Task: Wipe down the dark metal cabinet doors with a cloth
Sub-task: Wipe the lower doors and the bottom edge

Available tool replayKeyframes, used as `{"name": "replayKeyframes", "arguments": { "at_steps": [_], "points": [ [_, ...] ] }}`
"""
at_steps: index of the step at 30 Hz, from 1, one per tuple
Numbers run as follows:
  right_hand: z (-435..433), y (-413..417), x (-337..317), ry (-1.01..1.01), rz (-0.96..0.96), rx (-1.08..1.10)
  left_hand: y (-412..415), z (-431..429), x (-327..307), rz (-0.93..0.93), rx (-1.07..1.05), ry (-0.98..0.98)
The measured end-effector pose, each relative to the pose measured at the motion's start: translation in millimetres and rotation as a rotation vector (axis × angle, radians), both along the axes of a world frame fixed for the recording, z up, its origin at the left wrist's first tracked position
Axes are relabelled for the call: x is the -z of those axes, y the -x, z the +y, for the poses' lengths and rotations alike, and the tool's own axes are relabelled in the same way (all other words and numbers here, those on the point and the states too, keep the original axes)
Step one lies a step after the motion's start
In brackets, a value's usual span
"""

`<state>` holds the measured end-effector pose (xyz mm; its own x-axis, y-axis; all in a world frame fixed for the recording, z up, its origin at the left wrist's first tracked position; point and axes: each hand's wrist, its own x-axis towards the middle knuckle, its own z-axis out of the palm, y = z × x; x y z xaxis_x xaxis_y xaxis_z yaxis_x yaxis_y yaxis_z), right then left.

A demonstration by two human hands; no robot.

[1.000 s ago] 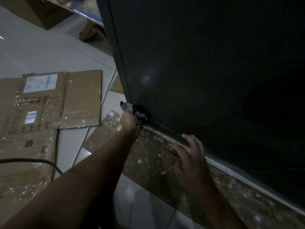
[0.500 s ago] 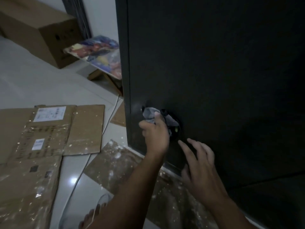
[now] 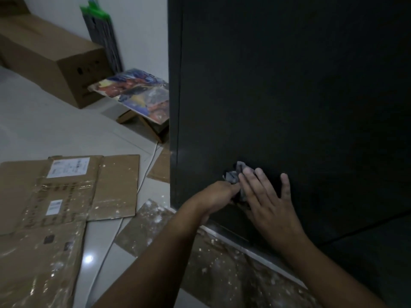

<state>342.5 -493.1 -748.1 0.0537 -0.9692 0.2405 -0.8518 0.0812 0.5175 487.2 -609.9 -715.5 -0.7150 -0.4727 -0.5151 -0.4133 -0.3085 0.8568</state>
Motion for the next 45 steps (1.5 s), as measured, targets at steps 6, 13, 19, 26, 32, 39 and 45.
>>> {"name": "replayKeyframes", "arguments": {
  "at_steps": [6, 13, 19, 26, 32, 39, 45],
  "points": [
    [-54.5, -13.1, -36.9, -0.246, 0.295, -0.136, -51.3, -36.2, 8.3, 0.055, -0.314, 0.068],
    [-120.8, -68.0, -85.3, -0.116, 0.322, -0.176, -84.0, -73.8, 22.8, 0.256, -0.968, -0.045],
    [-156.6, -107.5, -48.3, -0.431, 0.408, -0.198, -95.4, -82.6, 48.5, 0.271, -1.118, -0.183],
    [-161.7, -121.3, -35.5, -0.636, 0.443, -0.170, -91.4, -100.8, 34.7, 0.316, -1.068, -0.155],
    [-134.9, -97.4, -62.8, -0.467, 0.290, 0.043, -96.7, -111.3, 21.8, 0.317, -1.020, -0.064],
    [-108.6, -82.4, -66.6, -0.705, 0.445, -0.114, -77.1, -99.8, -7.8, 0.422, -0.845, 0.086],
    [-86.0, -52.7, -123.4, -0.259, 0.316, -0.035, -66.4, -84.1, -42.6, 0.482, -0.644, 0.338]
  ]
}}
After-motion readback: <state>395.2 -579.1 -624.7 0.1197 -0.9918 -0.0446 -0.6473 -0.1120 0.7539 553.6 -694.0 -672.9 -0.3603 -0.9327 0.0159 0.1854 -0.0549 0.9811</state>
